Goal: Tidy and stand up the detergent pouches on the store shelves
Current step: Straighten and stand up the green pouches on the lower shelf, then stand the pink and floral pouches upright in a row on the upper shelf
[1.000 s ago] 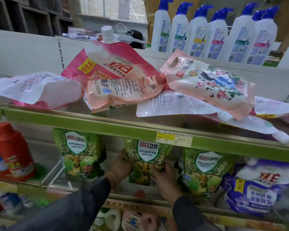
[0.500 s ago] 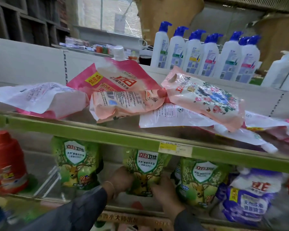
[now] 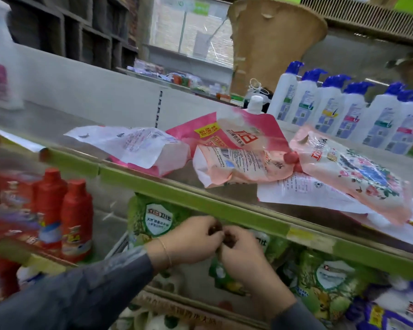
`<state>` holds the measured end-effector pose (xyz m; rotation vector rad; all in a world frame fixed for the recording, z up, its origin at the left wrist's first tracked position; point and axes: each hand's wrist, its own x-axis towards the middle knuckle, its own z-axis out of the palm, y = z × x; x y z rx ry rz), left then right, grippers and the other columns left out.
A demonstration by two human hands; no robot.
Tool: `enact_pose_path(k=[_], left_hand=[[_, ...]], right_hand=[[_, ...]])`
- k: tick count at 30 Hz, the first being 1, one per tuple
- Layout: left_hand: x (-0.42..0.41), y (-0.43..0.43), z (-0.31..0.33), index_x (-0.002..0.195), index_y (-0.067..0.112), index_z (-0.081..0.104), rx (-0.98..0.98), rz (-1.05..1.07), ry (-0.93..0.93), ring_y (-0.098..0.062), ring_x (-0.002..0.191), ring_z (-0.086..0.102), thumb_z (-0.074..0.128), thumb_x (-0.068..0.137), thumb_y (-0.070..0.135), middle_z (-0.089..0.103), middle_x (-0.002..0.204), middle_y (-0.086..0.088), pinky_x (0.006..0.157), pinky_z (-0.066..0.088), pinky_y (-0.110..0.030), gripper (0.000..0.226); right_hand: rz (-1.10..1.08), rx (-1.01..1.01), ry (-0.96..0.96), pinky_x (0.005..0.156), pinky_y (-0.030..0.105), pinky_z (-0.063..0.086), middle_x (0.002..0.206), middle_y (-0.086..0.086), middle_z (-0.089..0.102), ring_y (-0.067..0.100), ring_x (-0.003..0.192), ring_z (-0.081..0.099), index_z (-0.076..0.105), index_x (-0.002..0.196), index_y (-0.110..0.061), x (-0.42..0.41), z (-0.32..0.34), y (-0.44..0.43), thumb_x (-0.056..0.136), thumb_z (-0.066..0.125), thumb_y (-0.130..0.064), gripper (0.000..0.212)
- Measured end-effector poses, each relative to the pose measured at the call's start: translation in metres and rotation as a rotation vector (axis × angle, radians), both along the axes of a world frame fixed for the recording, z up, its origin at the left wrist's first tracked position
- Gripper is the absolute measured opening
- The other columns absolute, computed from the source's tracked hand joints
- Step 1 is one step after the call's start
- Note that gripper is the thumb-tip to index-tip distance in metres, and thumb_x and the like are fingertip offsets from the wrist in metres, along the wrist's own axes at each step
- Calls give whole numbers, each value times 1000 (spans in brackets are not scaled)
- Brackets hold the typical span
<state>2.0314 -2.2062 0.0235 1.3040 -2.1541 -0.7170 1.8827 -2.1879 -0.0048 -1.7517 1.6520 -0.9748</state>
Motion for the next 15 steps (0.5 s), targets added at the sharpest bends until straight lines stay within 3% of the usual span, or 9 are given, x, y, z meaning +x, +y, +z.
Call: enact_pose_path(k=[7, 10, 15], left_hand=[[39, 14, 19, 101, 22, 68, -223, 17, 76, -11, 86, 63, 55, 91, 35, 70, 94, 6, 79, 53, -31, 20], [57, 17, 35, 99, 24, 69, -378, -15, 165, -2, 82, 62, 58, 91, 30, 71, 89, 10, 76, 52, -26, 15], [92, 3, 62, 103, 24, 70, -507, 13, 245, 3, 81, 64, 63, 90, 23, 69, 89, 14, 74, 53, -15, 14]], right_hand=[[29, -76, -53, 77, 42, 62, 89, -1, 77, 13, 86, 73, 74, 96, -27, 40, 29, 14, 81, 65, -21, 18], [41, -129, -109, 78, 40, 63, 91, 0, 78, 12, 86, 75, 73, 100, -23, 52, 54, 18, 88, 65, -7, 22], [59, -220, -114, 77, 36, 63, 91, 5, 76, 18, 85, 74, 69, 107, -22, 68, 97, 9, 90, 70, -17, 17]])
